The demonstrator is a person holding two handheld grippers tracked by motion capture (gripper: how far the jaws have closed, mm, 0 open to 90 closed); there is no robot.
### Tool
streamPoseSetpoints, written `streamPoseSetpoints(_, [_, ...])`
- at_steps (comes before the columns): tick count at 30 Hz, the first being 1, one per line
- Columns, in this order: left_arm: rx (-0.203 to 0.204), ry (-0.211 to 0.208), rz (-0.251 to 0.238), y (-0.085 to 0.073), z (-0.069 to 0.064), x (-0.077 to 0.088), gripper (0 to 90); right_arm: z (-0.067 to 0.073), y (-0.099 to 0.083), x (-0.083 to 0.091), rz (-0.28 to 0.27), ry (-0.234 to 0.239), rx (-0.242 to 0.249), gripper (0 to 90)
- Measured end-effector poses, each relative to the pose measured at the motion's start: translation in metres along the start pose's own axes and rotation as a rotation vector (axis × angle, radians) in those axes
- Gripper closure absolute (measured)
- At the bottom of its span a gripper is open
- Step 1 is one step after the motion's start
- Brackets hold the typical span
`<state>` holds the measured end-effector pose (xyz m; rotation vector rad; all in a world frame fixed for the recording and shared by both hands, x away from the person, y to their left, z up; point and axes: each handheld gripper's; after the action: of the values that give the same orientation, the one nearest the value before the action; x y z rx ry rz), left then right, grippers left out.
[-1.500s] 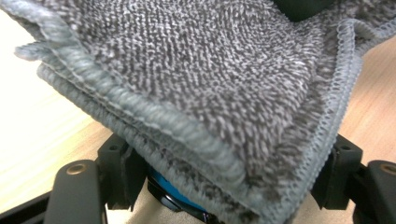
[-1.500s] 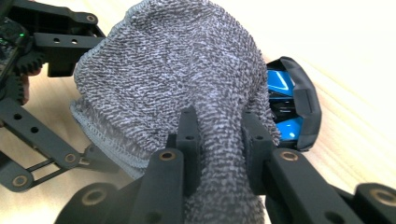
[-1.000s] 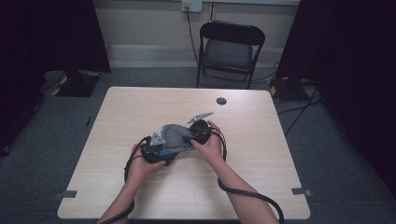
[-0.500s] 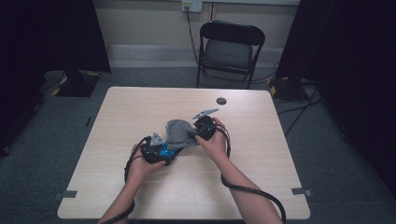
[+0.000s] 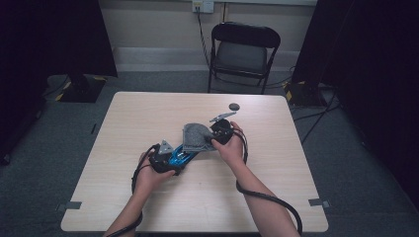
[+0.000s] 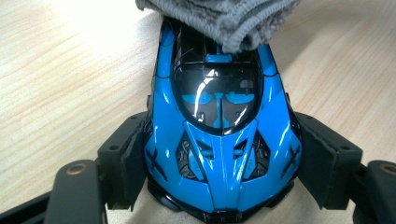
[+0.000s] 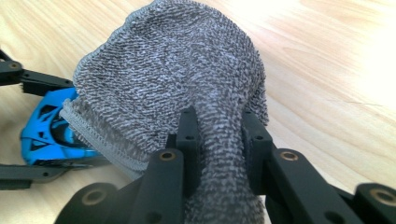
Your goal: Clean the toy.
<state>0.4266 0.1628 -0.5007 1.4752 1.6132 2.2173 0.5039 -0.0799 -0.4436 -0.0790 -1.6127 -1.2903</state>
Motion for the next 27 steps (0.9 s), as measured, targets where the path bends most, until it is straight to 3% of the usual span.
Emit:
streamPoseSetpoints(16, [-0.001,0.002,-0.001,0.000,0.000,0.000,25.9,-0.025,-0.006,0.000,-0.008,-0.031,-0.051,73.2])
streamPoseSetpoints(21, [-0.001,0.000,0.000,0.000,0.000,0.000,25.9,-0.032,-0.007,0.005,-0.014,-0.069,-0.059,73.2])
streamPoseSetpoints(27, [-0.001,0.002,-0.001,0.000,0.000,0.000,25.9,-0.039,-0.009,0.015,-0.022,-0.081,-0.084,73.2])
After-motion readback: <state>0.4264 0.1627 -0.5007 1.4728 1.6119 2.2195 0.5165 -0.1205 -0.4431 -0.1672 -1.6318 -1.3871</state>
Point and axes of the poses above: each handheld gripper's, and its own axes: x roughly backward along the jaws, y roughly out of its top, z roughly to its left, and after that the axes turned 1 degree about -x, right-handed
